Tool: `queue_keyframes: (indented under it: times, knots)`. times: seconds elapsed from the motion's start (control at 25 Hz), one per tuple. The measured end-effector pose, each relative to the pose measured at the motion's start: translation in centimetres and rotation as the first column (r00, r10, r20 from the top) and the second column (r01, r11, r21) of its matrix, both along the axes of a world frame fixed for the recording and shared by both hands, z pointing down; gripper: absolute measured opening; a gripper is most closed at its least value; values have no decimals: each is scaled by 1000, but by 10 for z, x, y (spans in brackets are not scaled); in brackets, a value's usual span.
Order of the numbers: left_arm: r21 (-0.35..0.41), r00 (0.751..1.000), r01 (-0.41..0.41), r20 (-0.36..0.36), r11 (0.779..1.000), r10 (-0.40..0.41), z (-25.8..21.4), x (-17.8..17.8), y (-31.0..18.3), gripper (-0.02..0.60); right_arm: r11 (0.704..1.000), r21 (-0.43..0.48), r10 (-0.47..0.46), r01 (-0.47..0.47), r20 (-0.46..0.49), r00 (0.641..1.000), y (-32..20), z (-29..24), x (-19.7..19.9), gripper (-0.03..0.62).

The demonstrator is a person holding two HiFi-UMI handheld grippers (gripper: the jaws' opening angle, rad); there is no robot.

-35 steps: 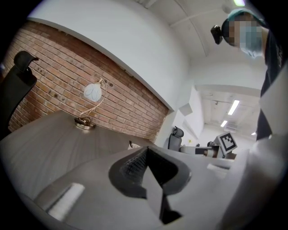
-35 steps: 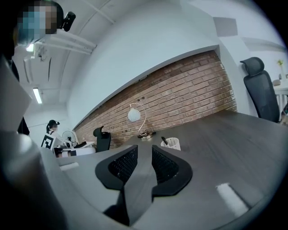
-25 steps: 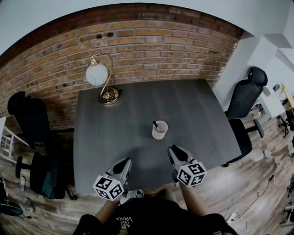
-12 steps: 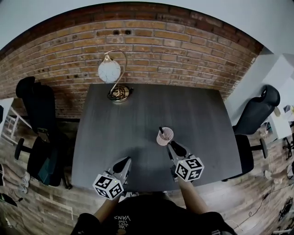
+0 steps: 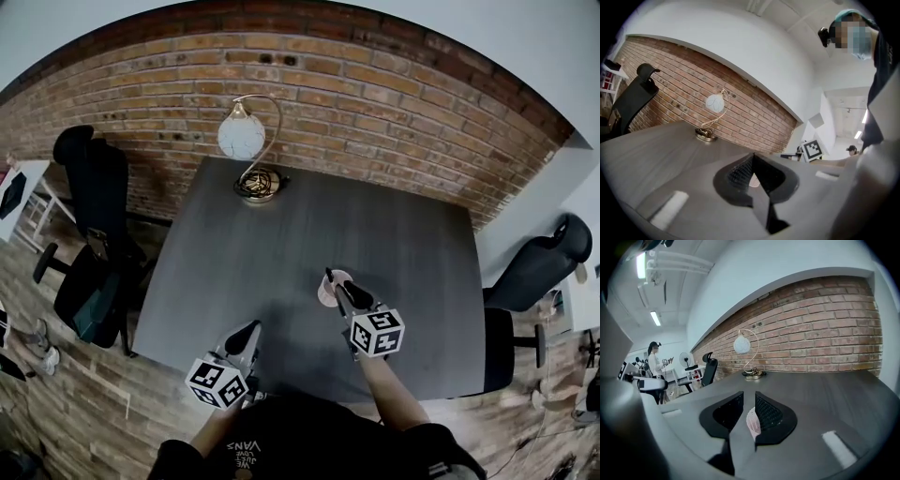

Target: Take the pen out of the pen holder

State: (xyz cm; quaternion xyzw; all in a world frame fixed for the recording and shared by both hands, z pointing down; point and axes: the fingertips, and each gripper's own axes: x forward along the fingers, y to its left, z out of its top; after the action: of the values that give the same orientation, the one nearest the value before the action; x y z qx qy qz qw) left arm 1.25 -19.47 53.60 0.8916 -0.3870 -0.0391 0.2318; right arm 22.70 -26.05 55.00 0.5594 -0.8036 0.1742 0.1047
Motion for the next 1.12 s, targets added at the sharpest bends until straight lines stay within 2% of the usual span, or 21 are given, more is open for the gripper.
queue_keyframes:
  times: [0.44,0.92,1.12]
  knots:
    - [-45,991,133,23,990,-132,13,-11,12,52,991,-52,-131,124,-144,981,-32,32,-4,78]
    - [-67,984,173,43,983,-171,19,-18,18,52,986,-49,-168,161,-175,970,-57,45,-11,80]
    - [-66,982,185,53,981,-181,19,-23,17,52,982,-57,-188,179,-225,956,-61,51,-15,80]
